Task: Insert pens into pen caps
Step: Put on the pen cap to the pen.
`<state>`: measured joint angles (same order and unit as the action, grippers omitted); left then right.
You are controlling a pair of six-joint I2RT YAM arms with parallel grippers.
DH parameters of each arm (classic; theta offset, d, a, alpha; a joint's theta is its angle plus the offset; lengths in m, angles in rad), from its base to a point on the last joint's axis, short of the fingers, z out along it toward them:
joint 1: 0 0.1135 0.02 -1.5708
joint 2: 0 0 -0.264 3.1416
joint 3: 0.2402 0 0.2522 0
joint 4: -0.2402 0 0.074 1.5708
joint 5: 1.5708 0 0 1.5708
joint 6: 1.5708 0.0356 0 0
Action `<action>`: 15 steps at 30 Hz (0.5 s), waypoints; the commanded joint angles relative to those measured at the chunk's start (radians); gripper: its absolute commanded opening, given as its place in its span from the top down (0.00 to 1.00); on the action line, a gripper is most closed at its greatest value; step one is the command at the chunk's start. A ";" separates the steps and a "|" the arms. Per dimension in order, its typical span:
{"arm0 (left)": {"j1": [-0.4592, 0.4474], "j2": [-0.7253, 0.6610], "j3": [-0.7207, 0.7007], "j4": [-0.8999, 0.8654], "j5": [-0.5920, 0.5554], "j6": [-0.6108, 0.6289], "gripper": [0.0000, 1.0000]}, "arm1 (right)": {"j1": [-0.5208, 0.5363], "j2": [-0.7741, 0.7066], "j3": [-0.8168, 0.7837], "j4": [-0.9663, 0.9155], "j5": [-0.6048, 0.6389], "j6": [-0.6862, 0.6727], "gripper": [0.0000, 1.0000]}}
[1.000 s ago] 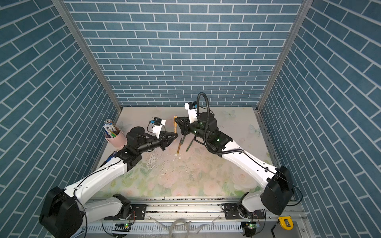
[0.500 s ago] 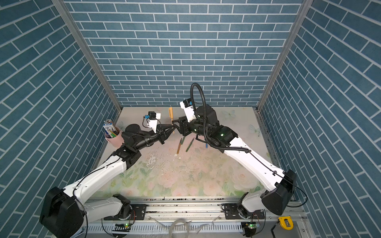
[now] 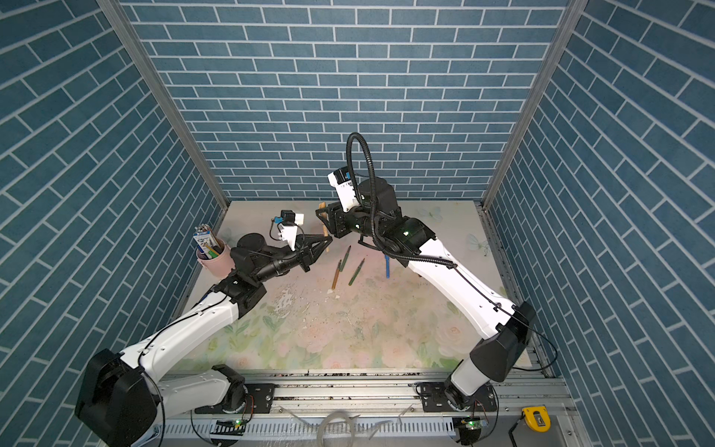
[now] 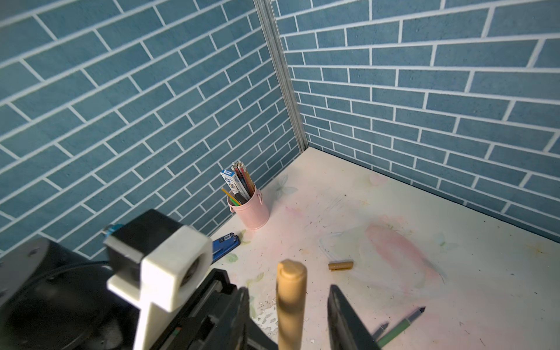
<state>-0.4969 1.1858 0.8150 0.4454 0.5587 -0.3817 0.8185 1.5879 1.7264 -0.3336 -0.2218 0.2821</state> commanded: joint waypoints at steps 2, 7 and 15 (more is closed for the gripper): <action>-0.009 0.008 0.027 0.012 0.001 0.012 1.00 | -0.005 0.023 0.047 -0.015 -0.018 -0.014 0.66; -0.009 0.010 0.029 0.003 -0.003 0.021 1.00 | -0.006 0.024 0.051 -0.006 -0.029 -0.009 0.66; -0.010 0.017 0.027 0.001 -0.005 0.025 1.00 | -0.023 0.022 0.053 -0.014 -0.031 -0.004 0.67</action>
<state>-0.5011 1.1915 0.8150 0.4393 0.5583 -0.3721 0.8047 1.6176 1.7542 -0.3408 -0.2352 0.2813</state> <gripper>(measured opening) 0.141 0.336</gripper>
